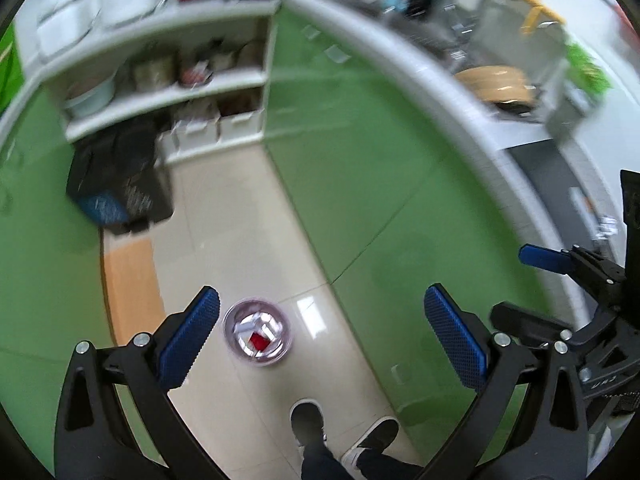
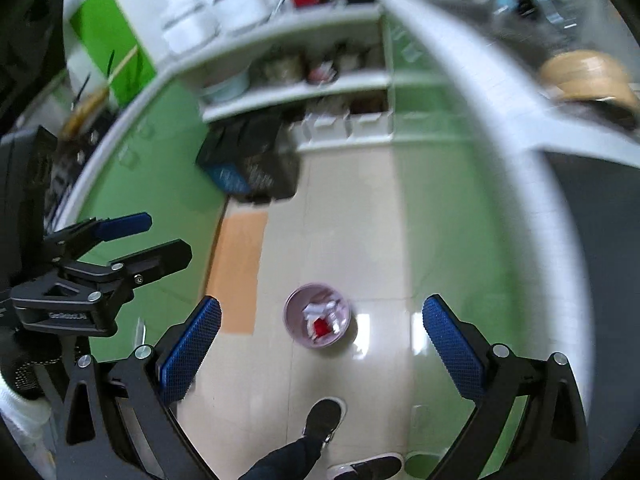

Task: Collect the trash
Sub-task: 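Move both open grippers back to the counter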

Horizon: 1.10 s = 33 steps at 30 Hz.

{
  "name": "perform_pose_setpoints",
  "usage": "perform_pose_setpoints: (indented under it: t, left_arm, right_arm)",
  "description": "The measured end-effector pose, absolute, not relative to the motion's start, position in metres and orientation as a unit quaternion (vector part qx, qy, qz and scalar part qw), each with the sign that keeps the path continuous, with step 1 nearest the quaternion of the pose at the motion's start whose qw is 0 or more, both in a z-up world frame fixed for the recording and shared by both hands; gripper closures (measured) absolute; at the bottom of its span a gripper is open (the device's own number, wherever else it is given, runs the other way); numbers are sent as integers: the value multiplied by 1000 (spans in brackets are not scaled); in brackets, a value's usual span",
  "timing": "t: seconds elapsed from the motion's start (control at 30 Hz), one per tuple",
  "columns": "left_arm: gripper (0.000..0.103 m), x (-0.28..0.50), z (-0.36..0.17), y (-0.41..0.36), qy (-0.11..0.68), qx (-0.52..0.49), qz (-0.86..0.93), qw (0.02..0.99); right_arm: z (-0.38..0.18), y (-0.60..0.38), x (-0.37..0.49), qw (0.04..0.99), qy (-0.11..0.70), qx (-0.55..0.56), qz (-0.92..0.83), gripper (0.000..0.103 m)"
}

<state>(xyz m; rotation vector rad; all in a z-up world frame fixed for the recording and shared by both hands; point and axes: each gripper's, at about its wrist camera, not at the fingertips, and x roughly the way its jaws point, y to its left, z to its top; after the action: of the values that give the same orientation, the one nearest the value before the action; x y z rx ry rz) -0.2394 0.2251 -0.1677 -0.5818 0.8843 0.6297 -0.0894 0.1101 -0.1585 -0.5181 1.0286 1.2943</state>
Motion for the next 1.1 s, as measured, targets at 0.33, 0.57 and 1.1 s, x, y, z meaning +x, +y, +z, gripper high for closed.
perform_pose_setpoints:
  t: [0.33,0.57,1.1]
  left_arm:
    - [3,-137,-66,137,407,-200,184,872]
    - [3,-61,-48,73,412,-156,102,892]
    - [3,64,-70,-1,455,-113,38,882]
  right_arm:
    - [-53,-34,-5,762,421,-152,468,6]
    - [-38,-141,59,816,440,-99,363,6]
    - [-78,-229,131,807,488,-96,317,6]
